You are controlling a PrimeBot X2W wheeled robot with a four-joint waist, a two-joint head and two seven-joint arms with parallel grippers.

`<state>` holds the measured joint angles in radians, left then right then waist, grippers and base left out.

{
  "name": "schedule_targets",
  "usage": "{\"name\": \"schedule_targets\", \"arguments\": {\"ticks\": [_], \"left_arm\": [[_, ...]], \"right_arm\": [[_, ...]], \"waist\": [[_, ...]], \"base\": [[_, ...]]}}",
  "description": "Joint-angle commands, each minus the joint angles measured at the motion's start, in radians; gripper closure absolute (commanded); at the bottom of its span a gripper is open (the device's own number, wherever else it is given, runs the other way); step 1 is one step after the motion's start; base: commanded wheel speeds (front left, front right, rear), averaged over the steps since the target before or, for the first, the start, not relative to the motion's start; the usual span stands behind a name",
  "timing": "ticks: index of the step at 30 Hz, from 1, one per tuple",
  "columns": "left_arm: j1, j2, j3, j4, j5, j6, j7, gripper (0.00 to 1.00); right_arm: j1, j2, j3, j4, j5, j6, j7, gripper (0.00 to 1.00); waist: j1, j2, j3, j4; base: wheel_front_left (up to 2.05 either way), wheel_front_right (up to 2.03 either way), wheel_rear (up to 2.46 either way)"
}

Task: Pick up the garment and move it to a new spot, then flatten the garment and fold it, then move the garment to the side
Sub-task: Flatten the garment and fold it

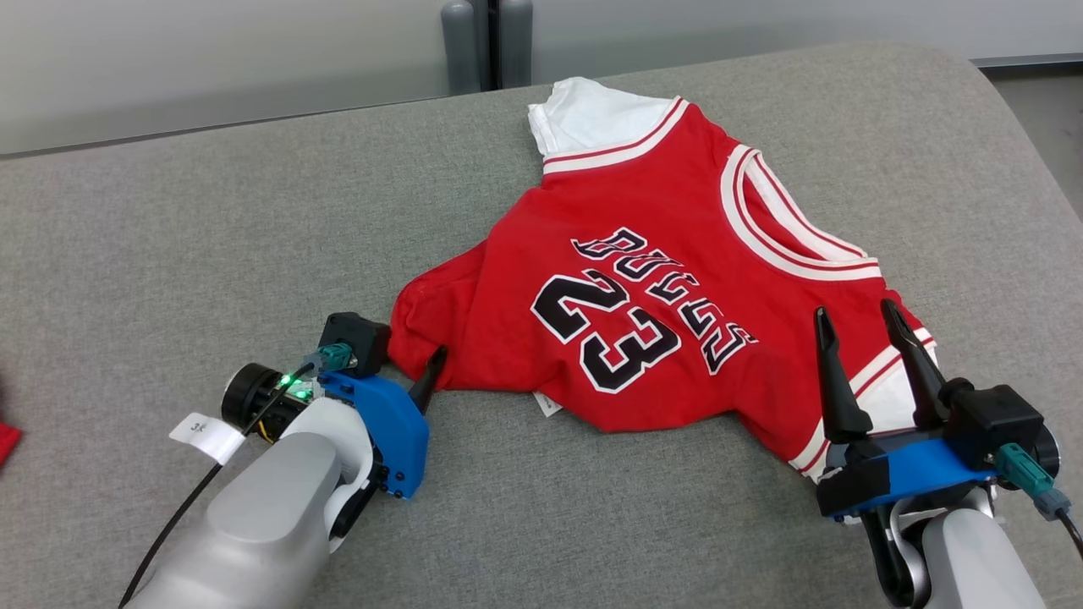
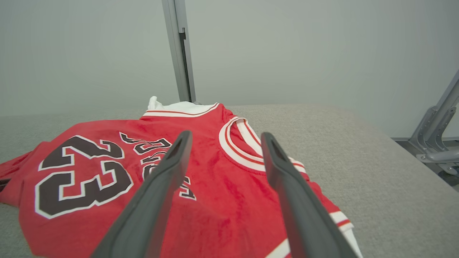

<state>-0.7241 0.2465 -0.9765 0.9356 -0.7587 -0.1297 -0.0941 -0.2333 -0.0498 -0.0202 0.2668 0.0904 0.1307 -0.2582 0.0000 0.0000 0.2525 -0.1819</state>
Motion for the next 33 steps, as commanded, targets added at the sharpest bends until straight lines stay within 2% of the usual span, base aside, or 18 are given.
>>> {"name": "schedule_targets", "arguments": {"ticks": [1, 8, 13, 23, 33], "left_arm": [[-0.017, -0.002, -0.018, 0.006, -0.009, -0.002, -0.021, 1.0], [-0.028, -0.015, -0.04, 0.0, -0.051, -0.002, -0.139, 1.0], [0.018, 0.001, -0.004, -0.047, -0.045, 0.0, -0.17, 1.0], [0.263, 0.135, 0.184, -0.373, 0.036, 0.111, -0.171, 1.0], [0.506, 0.276, 0.272, -0.655, 0.021, 0.243, -0.168, 1.0]], "right_arm": [[-0.007, -0.001, -0.004, -0.003, 0.0, 0.0, -0.006, 0.0], [0.026, -0.001, -0.021, 0.007, -0.003, 0.0, -0.007, 0.0], [0.042, -0.001, -0.032, 0.018, -0.003, 0.0, -0.006, 0.0], [0.085, -0.002, -0.059, 0.037, 0.004, 0.0, -0.006, 0.0], [0.095, -0.002, -0.065, 0.049, 0.008, 0.0, -0.007, 0.0]], "waist": [[0.0, 0.0, -0.002, 0.002], [0.0, 0.0, -0.048, 0.047], [0.0, 0.0, -0.098, 0.102], [0.0, 0.0, -0.162, 0.217], [0.0, 0.0, -0.172, 0.267]], "base": [[0.0, 0.0, 0.0], [0.0, 0.0, 0.0], [0.0, 0.0, 0.0], [0.0, 0.0, 0.0], [0.0, 0.0, 0.0]]}}
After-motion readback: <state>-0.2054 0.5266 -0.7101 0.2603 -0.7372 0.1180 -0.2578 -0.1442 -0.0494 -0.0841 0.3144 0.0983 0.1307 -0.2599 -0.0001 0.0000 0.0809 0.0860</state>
